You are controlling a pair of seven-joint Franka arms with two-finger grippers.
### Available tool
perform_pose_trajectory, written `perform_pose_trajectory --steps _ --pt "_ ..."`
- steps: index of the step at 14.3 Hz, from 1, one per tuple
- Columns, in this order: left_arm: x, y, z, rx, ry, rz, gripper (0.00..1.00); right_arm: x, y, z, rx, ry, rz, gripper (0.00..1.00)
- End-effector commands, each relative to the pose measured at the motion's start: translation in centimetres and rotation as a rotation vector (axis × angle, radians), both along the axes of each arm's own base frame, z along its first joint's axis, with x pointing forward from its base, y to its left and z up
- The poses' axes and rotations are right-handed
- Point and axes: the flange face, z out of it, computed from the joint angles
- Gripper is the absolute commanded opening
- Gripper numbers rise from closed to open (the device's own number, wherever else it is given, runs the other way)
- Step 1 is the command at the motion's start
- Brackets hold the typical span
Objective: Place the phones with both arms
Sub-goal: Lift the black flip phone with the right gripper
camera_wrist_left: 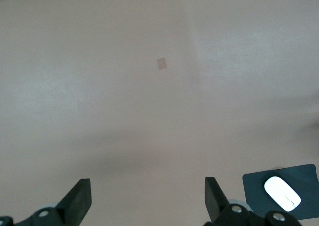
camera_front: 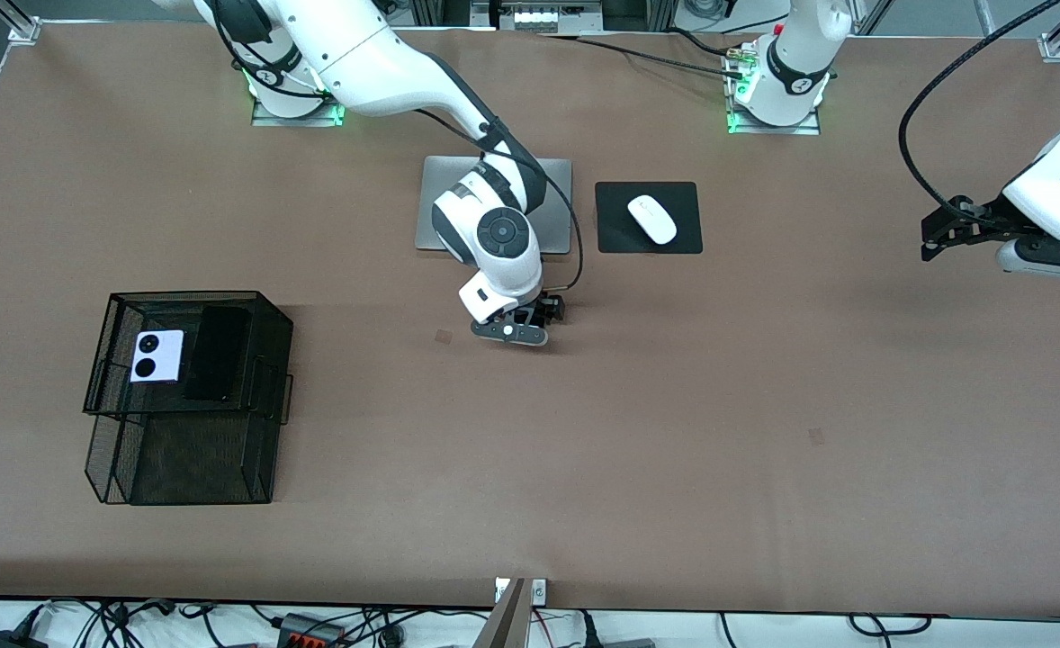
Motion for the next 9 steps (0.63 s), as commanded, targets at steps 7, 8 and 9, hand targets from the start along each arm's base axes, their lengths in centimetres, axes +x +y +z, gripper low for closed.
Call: perform_pose_trajectory --steps 7,8,9 --pt "-0.33 -0.29 0.77 -0.015 0.003 0.003 1.0 -0.16 0.55 -0.14 0.007 -0.004 -0.001 0.57" --pt "-0.33 -0.29 0.76 -0.015 0.003 0.003 1.0 0.01 0.44 0.09 0.008 -0.008 0.009 0.41" --pt "-0.33 -0.29 0.76 -0.016 0.003 0.004 1.0 0.52 0.04 0.46 0.009 -0.011 0.003 0.31"
